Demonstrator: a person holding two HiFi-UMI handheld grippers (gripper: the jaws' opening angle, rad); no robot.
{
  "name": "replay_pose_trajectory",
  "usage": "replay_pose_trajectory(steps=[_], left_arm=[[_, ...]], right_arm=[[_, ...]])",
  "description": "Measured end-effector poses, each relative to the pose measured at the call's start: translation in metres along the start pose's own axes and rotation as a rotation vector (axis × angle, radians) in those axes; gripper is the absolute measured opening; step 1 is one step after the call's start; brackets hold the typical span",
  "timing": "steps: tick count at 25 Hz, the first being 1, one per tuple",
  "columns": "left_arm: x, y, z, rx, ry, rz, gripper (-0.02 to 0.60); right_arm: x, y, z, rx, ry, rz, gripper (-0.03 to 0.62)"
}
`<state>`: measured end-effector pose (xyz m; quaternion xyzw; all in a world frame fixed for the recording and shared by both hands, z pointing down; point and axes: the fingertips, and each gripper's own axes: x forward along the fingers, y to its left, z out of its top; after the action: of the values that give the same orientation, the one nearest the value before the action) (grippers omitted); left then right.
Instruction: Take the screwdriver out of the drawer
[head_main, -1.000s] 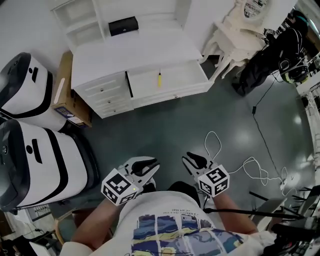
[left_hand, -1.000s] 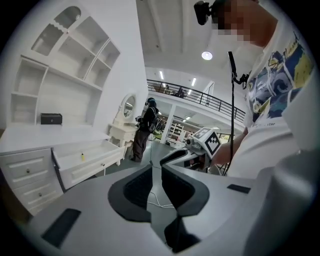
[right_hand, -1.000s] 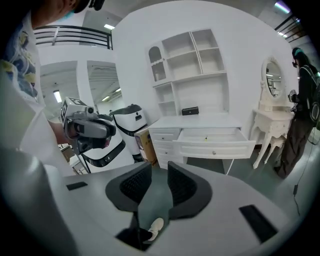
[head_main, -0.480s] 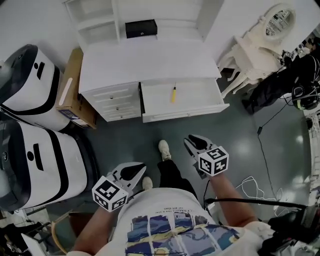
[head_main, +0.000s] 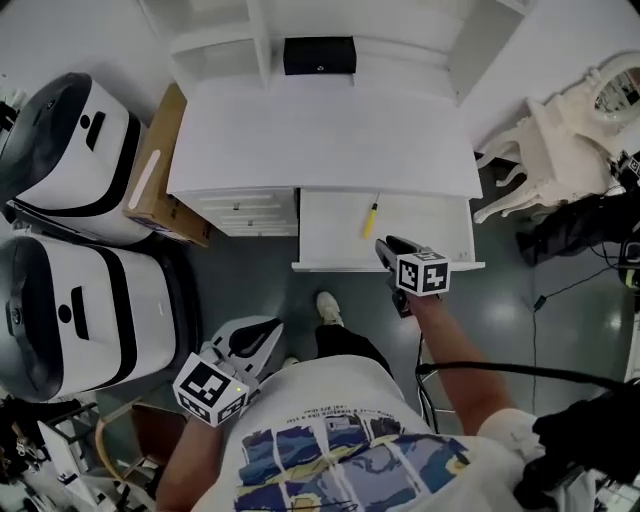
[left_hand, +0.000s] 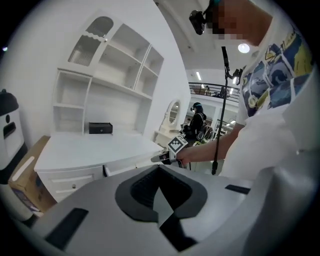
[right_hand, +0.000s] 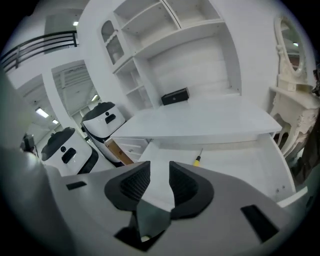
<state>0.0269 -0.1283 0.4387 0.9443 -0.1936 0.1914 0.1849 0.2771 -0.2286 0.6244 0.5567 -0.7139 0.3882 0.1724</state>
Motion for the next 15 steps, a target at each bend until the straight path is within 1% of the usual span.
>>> replay_pose_trajectory(steps=[3, 10, 15], left_arm=[[0.019, 0.008, 0.014, -0.002, 0.01, 0.041, 0.014], [0.046, 0.035, 0.028, -0.062, 0.019, 0.14, 0.014], [0.052, 0.044, 0.034, -0.114, 0.027, 0.208, 0.014]], right_arm=[[0.038, -0.032, 0.007, 0.018, 0.059, -0.01, 0.147], [0.117, -0.089, 0.0, 0.05, 0.218, -0.077, 0.171], [0.154, -0.114, -0.016, 0.072, 0.319, -0.123, 0.191]])
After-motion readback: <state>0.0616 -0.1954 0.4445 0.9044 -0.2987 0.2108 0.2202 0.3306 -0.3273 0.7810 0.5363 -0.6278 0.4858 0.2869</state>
